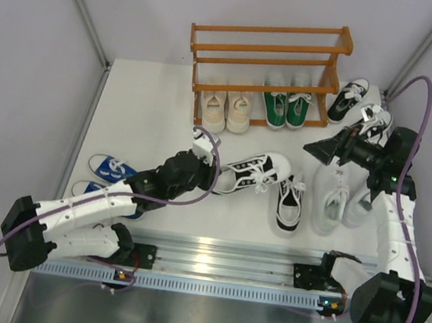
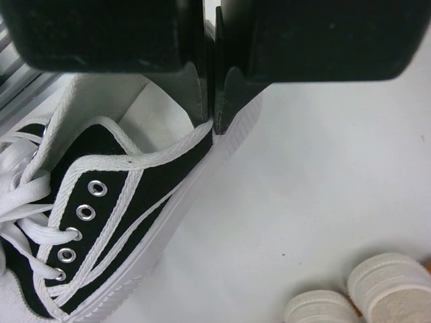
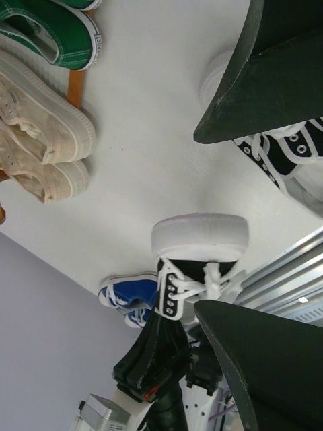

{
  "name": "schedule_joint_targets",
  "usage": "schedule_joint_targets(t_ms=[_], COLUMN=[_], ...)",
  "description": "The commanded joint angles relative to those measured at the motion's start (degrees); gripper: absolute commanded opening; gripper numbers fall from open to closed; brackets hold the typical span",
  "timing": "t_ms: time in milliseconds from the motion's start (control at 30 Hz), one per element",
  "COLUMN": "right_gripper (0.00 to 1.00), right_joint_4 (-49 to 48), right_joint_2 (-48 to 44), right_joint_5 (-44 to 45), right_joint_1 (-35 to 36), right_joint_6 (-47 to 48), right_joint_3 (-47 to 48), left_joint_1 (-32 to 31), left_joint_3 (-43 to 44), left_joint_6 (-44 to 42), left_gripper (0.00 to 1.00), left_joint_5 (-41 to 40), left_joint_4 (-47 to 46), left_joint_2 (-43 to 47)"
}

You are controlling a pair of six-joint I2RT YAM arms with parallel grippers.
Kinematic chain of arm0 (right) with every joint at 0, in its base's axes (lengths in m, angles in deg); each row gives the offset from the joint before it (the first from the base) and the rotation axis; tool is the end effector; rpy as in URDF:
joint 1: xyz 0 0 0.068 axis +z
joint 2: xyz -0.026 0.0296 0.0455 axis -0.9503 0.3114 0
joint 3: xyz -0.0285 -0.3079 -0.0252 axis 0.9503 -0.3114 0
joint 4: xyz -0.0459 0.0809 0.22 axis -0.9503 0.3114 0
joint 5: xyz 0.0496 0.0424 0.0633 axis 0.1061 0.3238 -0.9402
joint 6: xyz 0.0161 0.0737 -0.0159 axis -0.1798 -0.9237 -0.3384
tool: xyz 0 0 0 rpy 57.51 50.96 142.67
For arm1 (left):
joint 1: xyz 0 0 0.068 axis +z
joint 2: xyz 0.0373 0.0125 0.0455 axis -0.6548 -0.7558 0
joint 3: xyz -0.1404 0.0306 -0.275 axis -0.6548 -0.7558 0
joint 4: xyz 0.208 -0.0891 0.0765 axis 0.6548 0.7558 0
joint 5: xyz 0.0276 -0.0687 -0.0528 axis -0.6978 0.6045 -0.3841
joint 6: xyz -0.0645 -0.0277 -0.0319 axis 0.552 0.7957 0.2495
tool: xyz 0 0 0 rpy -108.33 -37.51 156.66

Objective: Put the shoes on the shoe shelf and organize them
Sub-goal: Place the shoe at the shoe shelf.

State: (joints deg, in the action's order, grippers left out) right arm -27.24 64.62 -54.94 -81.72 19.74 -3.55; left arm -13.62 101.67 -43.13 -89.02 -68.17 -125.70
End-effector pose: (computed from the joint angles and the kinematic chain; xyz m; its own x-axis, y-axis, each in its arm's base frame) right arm 0.2007 0.0237 0.3611 -0.5513 0.2372 -0.7999 -0.5924 0.5638 0.5754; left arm 0.1440 -0.1733 0.3042 -0.4311 0.0567 -0.9005 0.5408 0.8152 -0.2075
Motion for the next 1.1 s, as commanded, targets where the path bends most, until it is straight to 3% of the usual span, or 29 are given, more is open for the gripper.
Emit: schedule_joint_targets(t_ms=[0, 200, 667, 1067], right_gripper=[0.99, 1.00, 0.99, 0.99], right_joint_4=[-3.1, -5.6, -5.5, -5.2], right_joint_2=[-2.9, -3.7, -5.5, -6.5], right_joint_5=[-2.0, -3.7, -5.7, -5.6], right_joint_1=[-3.2, -6.8, -11.3, -14.2], right_joint_6=[1.1, 1.9, 4.9, 5.1], right_joint_3=[-2.3, -6.4, -10.5, -10.9], left_joint_1=[2.7, 9.2, 24.3, 30.4], left_joint_3=[3.1, 11.5, 30.8, 42.5], left_joint_6=[6.1, 11.3, 21.5, 29.4], left_gripper=[0.00, 0.00, 0.00, 0.00], left_joint_5=[-2.0, -2.5, 1.6, 0.0], left_joint_4=[-0.7, 5.7, 8.7, 10.4], left_joint_2=[4.3, 2.5, -16.8, -28.2])
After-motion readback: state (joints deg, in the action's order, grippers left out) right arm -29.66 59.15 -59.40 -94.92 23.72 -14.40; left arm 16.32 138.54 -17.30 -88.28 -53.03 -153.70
